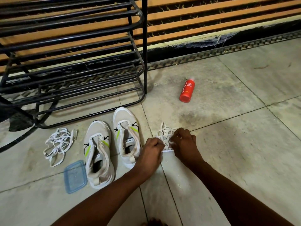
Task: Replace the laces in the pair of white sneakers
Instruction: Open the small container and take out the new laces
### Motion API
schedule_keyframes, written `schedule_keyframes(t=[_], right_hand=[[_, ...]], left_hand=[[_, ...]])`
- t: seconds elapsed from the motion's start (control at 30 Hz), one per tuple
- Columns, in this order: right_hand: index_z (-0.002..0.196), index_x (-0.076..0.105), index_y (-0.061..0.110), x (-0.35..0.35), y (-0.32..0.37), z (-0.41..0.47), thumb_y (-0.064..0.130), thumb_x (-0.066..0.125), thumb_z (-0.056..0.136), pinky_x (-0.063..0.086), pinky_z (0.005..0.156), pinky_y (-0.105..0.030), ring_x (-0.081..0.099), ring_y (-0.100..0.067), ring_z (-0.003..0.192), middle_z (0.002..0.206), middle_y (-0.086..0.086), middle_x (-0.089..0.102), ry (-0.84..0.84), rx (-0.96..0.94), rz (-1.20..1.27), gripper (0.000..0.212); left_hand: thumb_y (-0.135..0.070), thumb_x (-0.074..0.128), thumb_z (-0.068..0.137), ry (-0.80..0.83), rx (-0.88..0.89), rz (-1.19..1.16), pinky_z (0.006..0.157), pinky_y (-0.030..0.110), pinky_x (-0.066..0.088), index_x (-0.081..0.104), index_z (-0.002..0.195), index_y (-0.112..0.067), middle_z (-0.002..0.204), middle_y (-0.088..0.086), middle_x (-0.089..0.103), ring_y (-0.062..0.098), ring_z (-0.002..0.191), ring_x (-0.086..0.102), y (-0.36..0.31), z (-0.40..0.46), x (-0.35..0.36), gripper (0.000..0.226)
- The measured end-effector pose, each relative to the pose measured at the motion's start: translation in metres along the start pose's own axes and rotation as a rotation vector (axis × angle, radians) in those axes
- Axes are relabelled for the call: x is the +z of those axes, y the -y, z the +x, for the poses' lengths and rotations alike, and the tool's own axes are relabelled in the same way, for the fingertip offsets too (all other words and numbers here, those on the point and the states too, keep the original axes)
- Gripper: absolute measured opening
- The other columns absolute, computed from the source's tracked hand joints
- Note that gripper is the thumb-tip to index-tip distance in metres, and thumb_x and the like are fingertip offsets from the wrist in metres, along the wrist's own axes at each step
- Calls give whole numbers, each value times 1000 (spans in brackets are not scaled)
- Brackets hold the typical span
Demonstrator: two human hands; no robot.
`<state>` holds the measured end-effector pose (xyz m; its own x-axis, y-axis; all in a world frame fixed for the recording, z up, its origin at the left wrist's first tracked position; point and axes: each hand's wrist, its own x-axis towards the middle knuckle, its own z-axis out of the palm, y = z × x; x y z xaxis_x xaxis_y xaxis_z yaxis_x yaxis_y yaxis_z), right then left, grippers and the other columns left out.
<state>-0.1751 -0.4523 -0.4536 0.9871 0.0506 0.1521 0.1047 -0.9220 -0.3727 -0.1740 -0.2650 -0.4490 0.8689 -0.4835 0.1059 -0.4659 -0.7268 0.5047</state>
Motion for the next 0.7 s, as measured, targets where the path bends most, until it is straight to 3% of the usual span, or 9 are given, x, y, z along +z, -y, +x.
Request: schedule_keyframes(t=[0.13,0.2,0.27,0.4,0.53,0.63,0.7], right_hand=[[111,59,26,-10,6,5,27,82,78,41,88,-44,44,-24,111,118,-1,48,-82,401,255,41],[116,51,29,-12,4,11,37,79,81,45,93,-48,50,-25,113,117,0,55,-42,564,400,45],[119,50,30,-11,1,19,47,73,85,49,95,-52,60,-27,109,106,3,66,22,630,499,45],[127,54,22,-11,-1,37,54,69,88,49,97,-47,65,-28,105,87,7,65,136,611,527,52],[128,56,22,-9,-4,59,58,80,74,50,94,-40,65,-26,105,102,-5,71,224,554,481,69],[122,58,29,-11,-1,66,70,80,51,51,94,-39,66,-22,105,104,0,69,263,558,519,85],[118,59,34,-8,0,69,74,81,50,48,98,-40,63,-19,108,110,6,66,287,530,485,82]], left_hand=[[1,61,69,43,-50,98,74,35,52,76,93,-17,93,3,67,27,95,58,-6,12,-3,33],[-4,60,70,79,-74,191,71,38,50,72,81,-19,83,2,67,27,90,57,-12,16,-7,22],[-1,59,73,106,-100,209,70,39,51,71,83,-18,87,2,68,26,96,55,-17,18,-8,23],[5,55,77,137,-100,136,77,43,53,73,93,-16,103,4,65,28,108,51,-16,20,-5,32],[7,59,74,103,-46,107,77,42,53,78,104,-12,111,5,67,31,109,55,-10,15,-4,40],[7,59,70,103,10,105,75,42,54,77,100,-10,109,3,68,30,108,55,-3,12,-2,39],[9,61,66,87,35,89,72,41,55,76,94,-9,106,4,67,29,105,55,1,12,-1,37]])
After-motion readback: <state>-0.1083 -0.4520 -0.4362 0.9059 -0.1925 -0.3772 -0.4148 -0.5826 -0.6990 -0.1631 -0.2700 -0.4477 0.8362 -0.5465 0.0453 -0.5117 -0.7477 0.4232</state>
